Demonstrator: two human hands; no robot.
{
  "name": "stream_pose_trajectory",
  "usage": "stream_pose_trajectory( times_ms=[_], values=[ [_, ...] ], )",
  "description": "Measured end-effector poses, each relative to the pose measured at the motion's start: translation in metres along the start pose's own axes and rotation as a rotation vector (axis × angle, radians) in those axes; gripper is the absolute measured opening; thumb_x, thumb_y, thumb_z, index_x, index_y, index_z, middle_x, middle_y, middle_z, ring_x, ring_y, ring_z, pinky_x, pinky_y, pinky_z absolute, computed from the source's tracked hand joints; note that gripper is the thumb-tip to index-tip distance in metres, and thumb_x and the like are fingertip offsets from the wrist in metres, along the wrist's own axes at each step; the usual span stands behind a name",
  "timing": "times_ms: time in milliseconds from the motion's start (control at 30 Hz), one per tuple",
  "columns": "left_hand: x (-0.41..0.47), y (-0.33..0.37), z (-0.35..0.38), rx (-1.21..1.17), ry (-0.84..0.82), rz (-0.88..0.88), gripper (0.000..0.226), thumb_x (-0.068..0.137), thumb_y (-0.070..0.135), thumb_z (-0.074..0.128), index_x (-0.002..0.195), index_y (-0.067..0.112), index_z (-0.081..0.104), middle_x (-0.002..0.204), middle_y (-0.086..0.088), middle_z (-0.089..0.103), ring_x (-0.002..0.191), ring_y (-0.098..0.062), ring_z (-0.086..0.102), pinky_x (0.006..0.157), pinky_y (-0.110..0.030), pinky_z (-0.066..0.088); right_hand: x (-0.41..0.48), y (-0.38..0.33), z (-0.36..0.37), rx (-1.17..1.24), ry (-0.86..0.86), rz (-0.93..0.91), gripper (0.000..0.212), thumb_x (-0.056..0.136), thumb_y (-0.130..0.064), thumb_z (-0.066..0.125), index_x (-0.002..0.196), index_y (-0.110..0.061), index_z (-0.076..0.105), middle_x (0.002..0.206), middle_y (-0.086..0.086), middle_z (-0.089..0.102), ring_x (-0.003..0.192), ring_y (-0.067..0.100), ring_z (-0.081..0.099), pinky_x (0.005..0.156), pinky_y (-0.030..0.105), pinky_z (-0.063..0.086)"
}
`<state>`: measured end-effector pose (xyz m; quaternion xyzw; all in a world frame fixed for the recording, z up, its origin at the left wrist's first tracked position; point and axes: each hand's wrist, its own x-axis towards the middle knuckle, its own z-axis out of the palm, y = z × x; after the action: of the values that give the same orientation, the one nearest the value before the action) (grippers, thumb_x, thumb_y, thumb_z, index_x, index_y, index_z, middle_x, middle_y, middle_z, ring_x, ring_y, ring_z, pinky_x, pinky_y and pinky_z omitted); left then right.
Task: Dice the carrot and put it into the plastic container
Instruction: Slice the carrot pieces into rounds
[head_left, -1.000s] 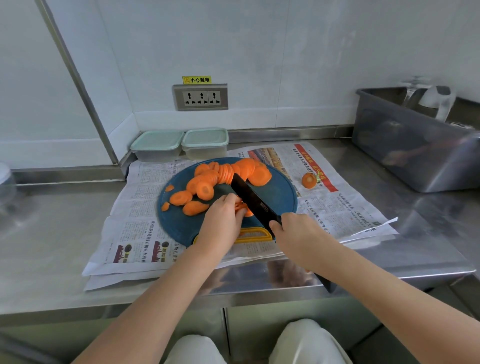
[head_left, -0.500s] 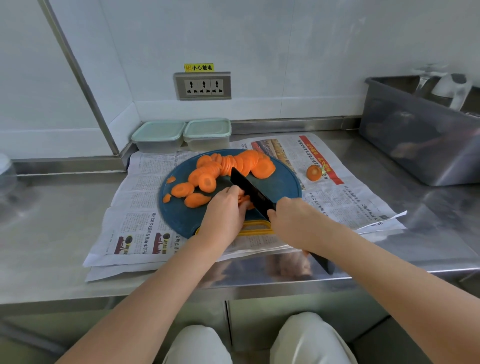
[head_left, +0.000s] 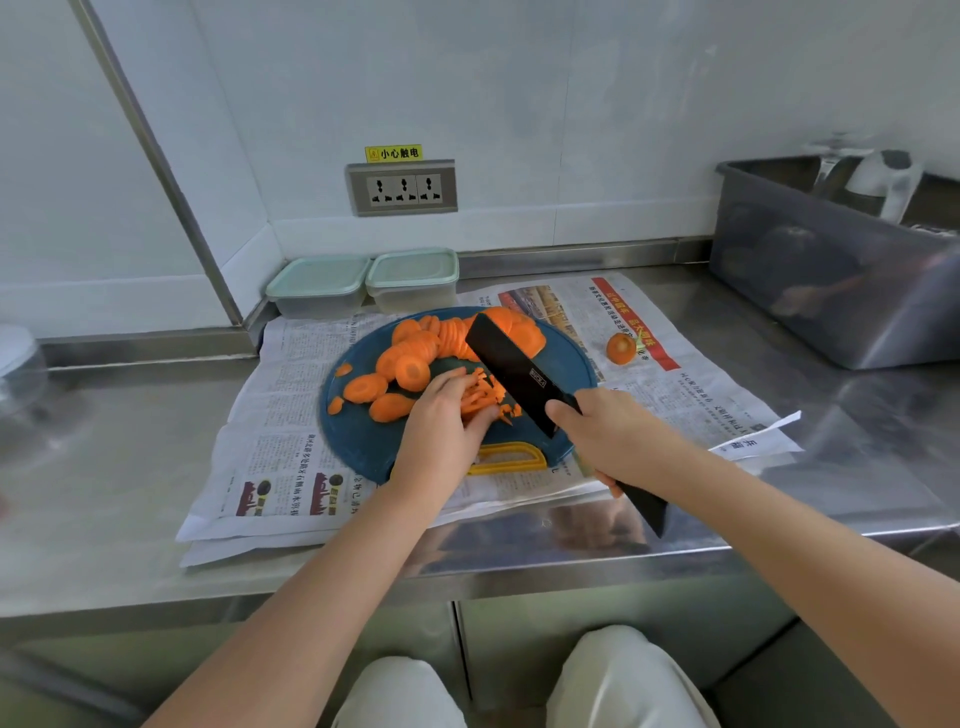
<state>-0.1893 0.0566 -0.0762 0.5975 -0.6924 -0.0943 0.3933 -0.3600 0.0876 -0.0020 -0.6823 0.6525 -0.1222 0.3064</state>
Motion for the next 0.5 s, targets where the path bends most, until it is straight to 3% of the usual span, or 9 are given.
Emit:
stream_pose_trajectory(
  times_ms=[100, 200, 333, 367, 433, 500],
  values=[
    [-0.001, -0.002, -0.001, 0.01, 0.058, -0.001, 0.037, 0.083, 0.024, 0.073, 0.115, 0.007, 0.065, 0.112, -0.009, 0.064, 0.103, -0.023, 0.06, 0.086, -0.023, 0.043, -0.008, 0.001, -0.003, -0.062, 0.002, -0.053, 0.038, 0.102, -0.038, 0.033, 0.075, -0.013, 0.043, 0.066, 0.005, 0.049, 0.046, 0.014, 0.047, 0.04, 0.022, 0.038],
    [-0.003, 0.0, -0.003, 0.009, 0.089, 0.022, 0.024, 0.083, 0.023, 0.073, 0.102, 0.008, 0.071, 0.093, -0.008, 0.071, 0.086, -0.021, 0.064, 0.073, -0.031, 0.05, -0.014, 0.0, -0.002, -0.165, -0.006, -0.117, 0.043, 0.103, -0.039, 0.027, 0.07, -0.015, 0.043, 0.066, 0.003, 0.049, 0.055, 0.015, 0.048, 0.053, 0.028, 0.041],
    [-0.003, 0.0, -0.004, -0.016, 0.059, 0.038, 0.012, 0.086, 0.022, 0.069, 0.093, 0.013, 0.074, 0.084, -0.001, 0.072, 0.077, -0.015, 0.065, 0.068, -0.033, 0.052, -0.016, -0.007, 0.003, -0.203, 0.027, -0.121, 0.03, 0.105, -0.028, 0.025, 0.084, -0.012, 0.04, 0.076, 0.002, 0.041, 0.085, 0.025, 0.056, 0.075, 0.039, 0.048],
    [-0.003, 0.0, -0.004, -0.014, 0.054, 0.039, 0.012, 0.086, 0.022, 0.068, 0.092, 0.014, 0.075, 0.082, 0.001, 0.073, 0.075, -0.013, 0.065, 0.068, -0.031, 0.052, -0.013, -0.006, 0.007, -0.222, 0.032, -0.121, 0.028, 0.106, -0.027, 0.025, 0.092, -0.011, 0.044, 0.079, 0.003, 0.041, 0.085, 0.025, 0.056, 0.072, 0.037, 0.048],
    [-0.003, 0.001, -0.005, 0.002, 0.053, 0.043, 0.012, 0.087, 0.023, 0.067, 0.091, 0.015, 0.076, 0.08, 0.002, 0.073, 0.072, -0.012, 0.065, 0.066, -0.026, 0.049, -0.007, -0.001, 0.012, -0.274, 0.034, -0.118, 0.033, 0.105, -0.031, 0.027, 0.104, -0.008, 0.051, 0.075, 0.0, 0.041, 0.068, 0.015, 0.051, 0.052, 0.026, 0.039],
    [-0.003, 0.003, -0.006, 0.008, 0.053, 0.042, 0.013, 0.088, 0.023, 0.067, 0.09, 0.014, 0.076, 0.078, 0.001, 0.073, 0.07, -0.012, 0.065, 0.065, -0.025, 0.048, -0.004, 0.004, 0.016, -0.298, 0.04, -0.11, 0.033, 0.104, -0.035, 0.03, 0.097, -0.01, 0.05, 0.07, -0.002, 0.041, 0.058, 0.008, 0.042, 0.045, 0.02, 0.028]
  ],
)
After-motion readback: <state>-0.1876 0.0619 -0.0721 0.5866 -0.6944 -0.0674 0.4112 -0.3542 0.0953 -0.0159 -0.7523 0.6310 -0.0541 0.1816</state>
